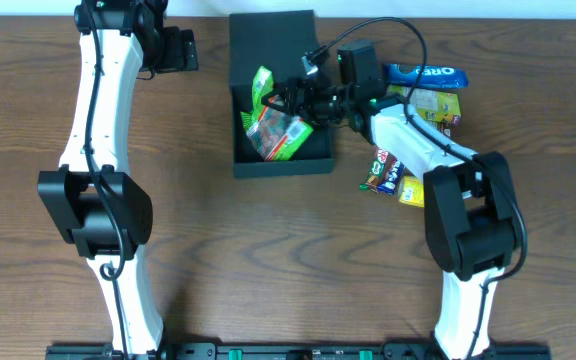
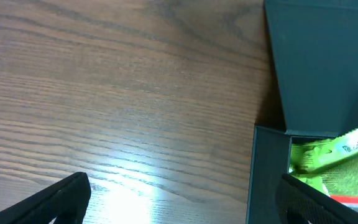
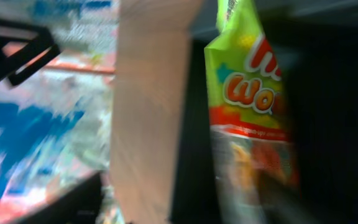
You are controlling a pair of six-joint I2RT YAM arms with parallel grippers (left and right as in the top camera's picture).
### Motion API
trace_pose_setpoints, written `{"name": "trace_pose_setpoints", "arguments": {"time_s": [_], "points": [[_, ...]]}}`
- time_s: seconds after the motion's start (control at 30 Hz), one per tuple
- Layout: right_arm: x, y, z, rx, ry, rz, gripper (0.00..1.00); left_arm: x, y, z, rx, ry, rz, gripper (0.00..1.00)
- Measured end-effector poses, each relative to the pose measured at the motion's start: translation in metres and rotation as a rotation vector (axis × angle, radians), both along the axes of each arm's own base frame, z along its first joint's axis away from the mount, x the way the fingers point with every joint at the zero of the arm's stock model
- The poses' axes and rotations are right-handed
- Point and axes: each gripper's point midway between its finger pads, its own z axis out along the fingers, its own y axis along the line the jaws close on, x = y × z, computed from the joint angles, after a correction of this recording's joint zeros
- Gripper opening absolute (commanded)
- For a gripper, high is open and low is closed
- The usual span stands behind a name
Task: Pack container
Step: 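Carry the candy bags left and lower them into the black box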
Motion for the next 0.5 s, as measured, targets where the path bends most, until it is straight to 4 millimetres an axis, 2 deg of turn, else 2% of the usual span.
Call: {"name": "trace_pose_setpoints", "arguments": {"time_s": [0.27,0.37,0.5], "points": [[0.025,-0.034,0.001,-0.052,-0.016,-0.085,0.99,-0.003,0.000,-0.001,0.001,0.013,0.000,0.95],[0.029,-0.038,0.011,-0.113,-0.033,-0.078,0.99,-0.005,0.000,-0.002,0.001,0.024,0.000,0.95],[0.034,-0.050,0.030,-0.279,-0.099,-0.058,0.99,-0.012,-0.004,-0.005,-0.020,0.052,-0.009,0.97]]}}
